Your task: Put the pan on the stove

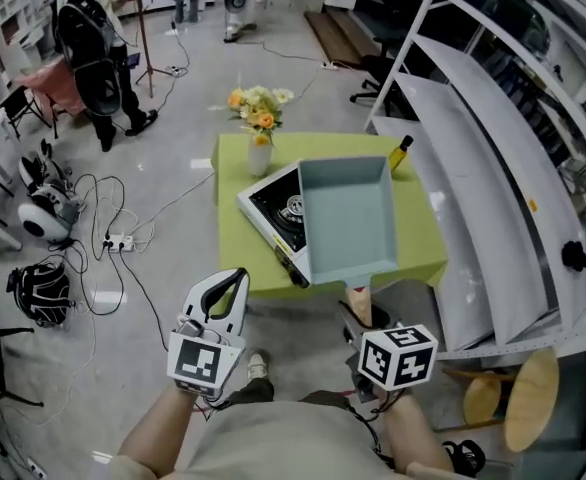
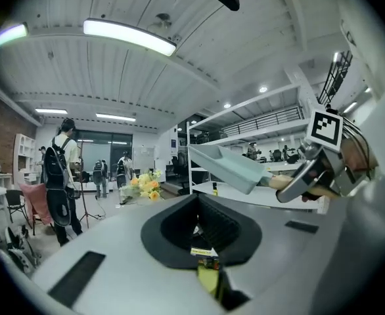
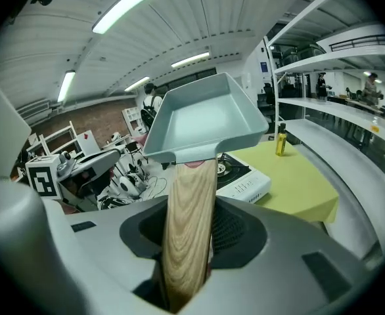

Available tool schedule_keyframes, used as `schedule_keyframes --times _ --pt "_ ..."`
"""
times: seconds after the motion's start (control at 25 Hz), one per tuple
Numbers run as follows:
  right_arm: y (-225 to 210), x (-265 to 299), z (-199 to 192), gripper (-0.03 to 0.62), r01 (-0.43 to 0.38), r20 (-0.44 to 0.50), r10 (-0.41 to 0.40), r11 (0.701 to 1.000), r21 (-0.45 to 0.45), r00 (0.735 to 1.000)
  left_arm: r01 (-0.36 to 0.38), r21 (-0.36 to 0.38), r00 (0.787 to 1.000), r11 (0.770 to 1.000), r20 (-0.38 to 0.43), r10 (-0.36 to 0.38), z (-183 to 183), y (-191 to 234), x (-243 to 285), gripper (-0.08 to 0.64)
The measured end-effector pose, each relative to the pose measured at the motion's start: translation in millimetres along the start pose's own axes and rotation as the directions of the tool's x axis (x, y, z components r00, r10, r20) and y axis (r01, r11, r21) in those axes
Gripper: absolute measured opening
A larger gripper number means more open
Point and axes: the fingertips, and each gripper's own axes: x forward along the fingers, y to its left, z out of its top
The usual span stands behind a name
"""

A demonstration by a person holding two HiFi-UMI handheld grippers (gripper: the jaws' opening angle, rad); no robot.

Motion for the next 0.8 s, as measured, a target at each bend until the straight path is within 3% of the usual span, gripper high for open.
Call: schedule_keyframes --times 0.36,0.8 --pt "-23.6 58.4 -3.2 0.14 -0.008 -0.098 0.009 1.0 0.004 0.995 -0.023 -0.006 0.995 1.0 -0.097 0.022 -38.1 14.5 38.2 0.003" --pt "-62.2 115.2 -1.4 0.14 -0.048 -0.209 0.039 0.998 -0.038 0.977 -0.126 -0.055 0.976 0.99 -0.187 0.114 -77.7 22.0 76.6 0.003"
